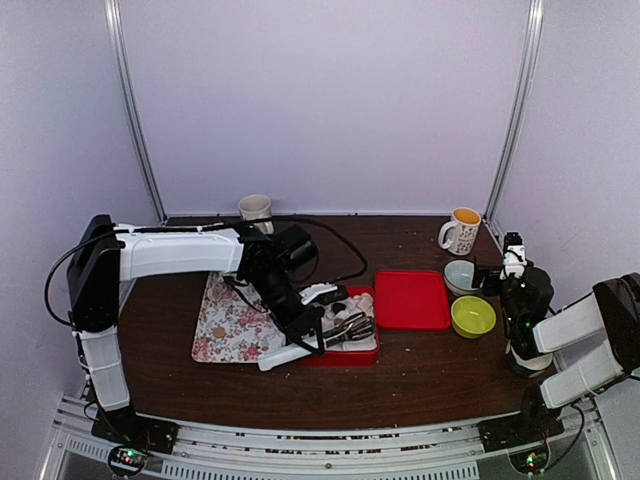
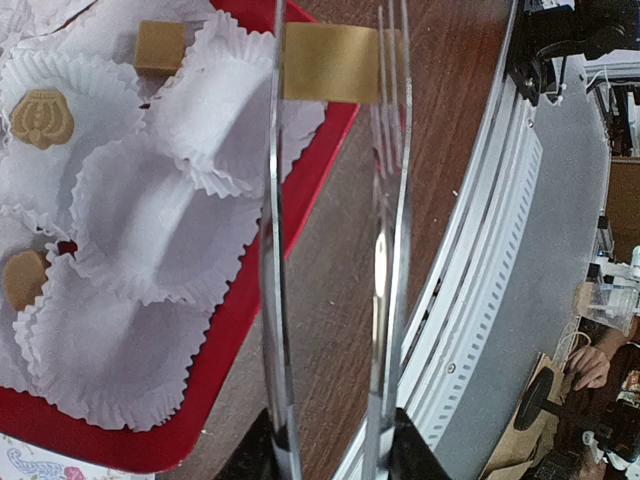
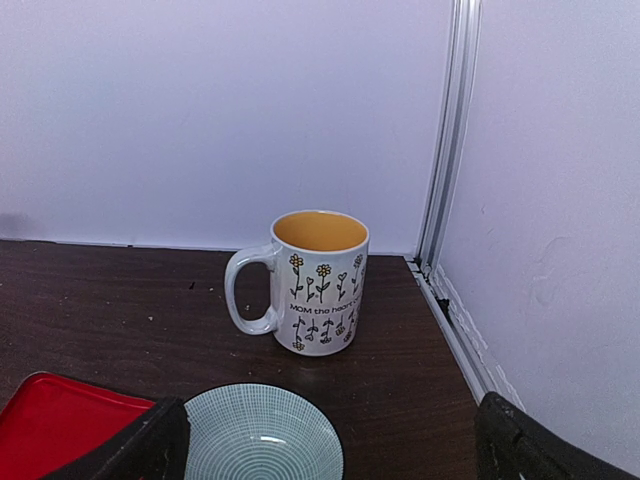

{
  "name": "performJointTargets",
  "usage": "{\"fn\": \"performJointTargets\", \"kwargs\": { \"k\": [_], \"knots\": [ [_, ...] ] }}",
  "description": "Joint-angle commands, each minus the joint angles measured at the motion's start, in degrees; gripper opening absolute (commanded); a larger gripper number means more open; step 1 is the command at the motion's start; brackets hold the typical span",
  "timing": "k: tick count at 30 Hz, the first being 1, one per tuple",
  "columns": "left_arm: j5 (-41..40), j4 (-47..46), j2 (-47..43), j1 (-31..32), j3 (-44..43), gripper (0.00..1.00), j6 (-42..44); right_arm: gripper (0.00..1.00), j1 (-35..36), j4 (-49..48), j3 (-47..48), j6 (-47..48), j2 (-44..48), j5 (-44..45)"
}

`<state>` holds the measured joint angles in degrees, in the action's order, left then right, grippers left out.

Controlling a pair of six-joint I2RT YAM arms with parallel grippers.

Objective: Pack the chocolate
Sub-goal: Place the fake chocolate in the empty pocket of the box.

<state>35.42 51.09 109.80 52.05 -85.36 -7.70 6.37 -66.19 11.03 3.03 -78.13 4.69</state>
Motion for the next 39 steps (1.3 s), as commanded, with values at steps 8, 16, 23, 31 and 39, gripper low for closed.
{"fn": "performJointTargets", "kwargs": {
  "k": [8, 16, 23, 31, 39],
  "knots": [
    [0.3, 3.3, 3.0, 0.6, -3.6, 0.23, 2.6, 1.0, -0.4, 0.0, 1.1, -0.3, 0.4, -0.5],
    [0.2, 3.3, 3.8, 1.0, -3.9, 0.24, 2.3, 1.0, -0.4, 0.0, 1.1, -0.3, 0.4, -0.5],
    [0.4, 3.3, 4.9, 1.3, -5.0, 0.25, 2.3, 1.0, -0.4, 0.0, 1.2, -0.3, 0.4, -0.5],
    [0.0, 3.3, 5.4, 1.6, -5.2, 0.29, 2.3, 1.0, -0.4, 0.0, 1.2, -0.3, 0.4, -0.5],
    [-0.9, 3.3, 5.3, 1.8, -5.3, 0.34, 2.3, 1.0, -0.4, 0.0, 1.2, -0.3, 0.4, -0.5]
  ]
}}
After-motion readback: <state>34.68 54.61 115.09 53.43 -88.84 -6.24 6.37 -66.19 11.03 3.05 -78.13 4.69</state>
